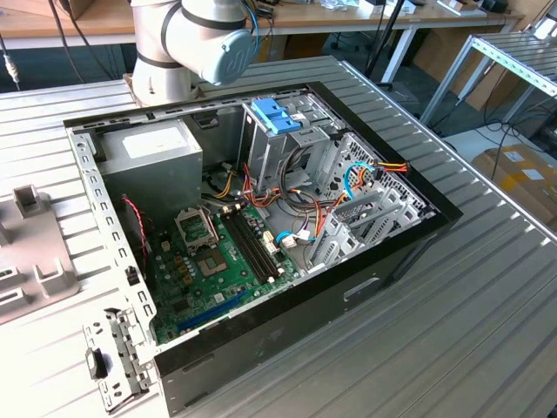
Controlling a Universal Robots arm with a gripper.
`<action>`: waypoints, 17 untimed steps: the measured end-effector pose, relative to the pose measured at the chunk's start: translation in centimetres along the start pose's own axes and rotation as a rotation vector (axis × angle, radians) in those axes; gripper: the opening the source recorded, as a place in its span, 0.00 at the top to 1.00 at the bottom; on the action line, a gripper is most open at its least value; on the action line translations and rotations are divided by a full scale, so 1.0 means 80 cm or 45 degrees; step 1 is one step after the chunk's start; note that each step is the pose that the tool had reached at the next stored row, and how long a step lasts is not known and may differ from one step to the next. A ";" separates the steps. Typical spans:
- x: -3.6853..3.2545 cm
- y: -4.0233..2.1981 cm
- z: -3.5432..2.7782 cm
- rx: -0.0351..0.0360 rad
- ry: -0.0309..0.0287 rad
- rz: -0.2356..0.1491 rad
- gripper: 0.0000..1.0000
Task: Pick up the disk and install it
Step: 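Pick up the disk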
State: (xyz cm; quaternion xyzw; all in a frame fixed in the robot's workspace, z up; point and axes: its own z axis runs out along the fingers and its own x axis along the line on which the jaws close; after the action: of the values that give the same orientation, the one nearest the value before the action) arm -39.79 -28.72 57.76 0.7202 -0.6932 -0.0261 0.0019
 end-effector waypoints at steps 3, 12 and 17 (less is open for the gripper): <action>0.0001 -0.0027 -0.0001 0.0000 0.0000 0.000 0.63; 0.0006 -0.0105 -0.0004 0.0001 0.0000 0.000 0.63; 0.0008 -0.0146 -0.0006 0.0000 0.0001 0.000 0.63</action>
State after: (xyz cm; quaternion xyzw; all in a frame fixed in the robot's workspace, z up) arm -38.62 -28.74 57.76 0.7202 -0.6932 -0.0261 0.0019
